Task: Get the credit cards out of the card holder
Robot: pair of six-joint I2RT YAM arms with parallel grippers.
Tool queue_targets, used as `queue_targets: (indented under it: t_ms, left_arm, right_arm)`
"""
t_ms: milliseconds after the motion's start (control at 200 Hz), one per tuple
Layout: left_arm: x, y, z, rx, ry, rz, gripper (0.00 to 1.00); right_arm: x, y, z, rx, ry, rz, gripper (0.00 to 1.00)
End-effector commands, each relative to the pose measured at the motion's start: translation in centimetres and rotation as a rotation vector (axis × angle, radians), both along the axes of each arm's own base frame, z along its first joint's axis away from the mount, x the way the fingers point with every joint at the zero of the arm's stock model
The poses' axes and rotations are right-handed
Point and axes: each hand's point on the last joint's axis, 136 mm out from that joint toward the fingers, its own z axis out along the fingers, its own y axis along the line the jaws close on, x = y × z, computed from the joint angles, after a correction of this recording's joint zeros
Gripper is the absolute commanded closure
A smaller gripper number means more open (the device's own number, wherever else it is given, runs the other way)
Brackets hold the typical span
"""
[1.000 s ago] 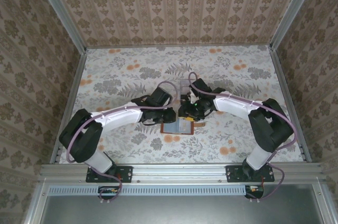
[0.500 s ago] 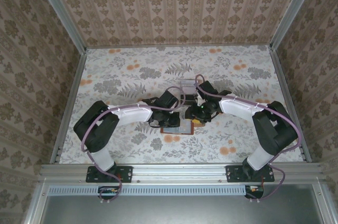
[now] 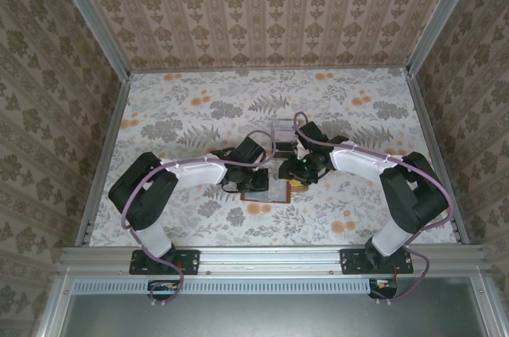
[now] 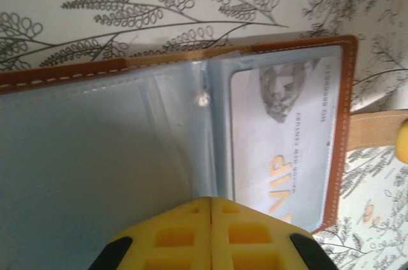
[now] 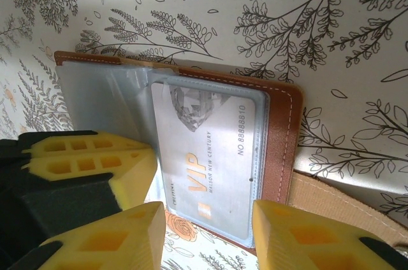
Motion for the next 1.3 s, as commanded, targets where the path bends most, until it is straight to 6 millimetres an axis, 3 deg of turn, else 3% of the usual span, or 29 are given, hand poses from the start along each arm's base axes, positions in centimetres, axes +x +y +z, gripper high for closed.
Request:
queue_targets:
  t_ms: [0,145,520,975,1295]
  left_arm:
    - [1.0,-0.5,2.6,-0.06,-0.05,0.021,0.92]
    - [1.4,-1.1,3.6,-0.104,-0.051,0.015,0.89]
    - [1.5,-3.2,2.2,-0.172,0.02,-0.005,0.82]
    - [1.1,-1.6,0.1,-0.068,0.045,-0.001,0.82]
    - [1.0,-1.4,-0.1,-0.058,0.044,-0.002,0.82]
  right_arm:
    - [0.0,0.3,0.2,0.002,0.003,0.019,0.59]
    - [0.1,0.4,0.2,-0.001,0.002,0.022,0.59]
    - [0.3,0.2,0.4,-0.014,-0.003,0.013,0.59]
    - [0.3,0.3,0.3,-0.009,0.001,0.015,0.59]
    - [0.5,2.4,-0.5,0.113,0.044,0.005,0.59]
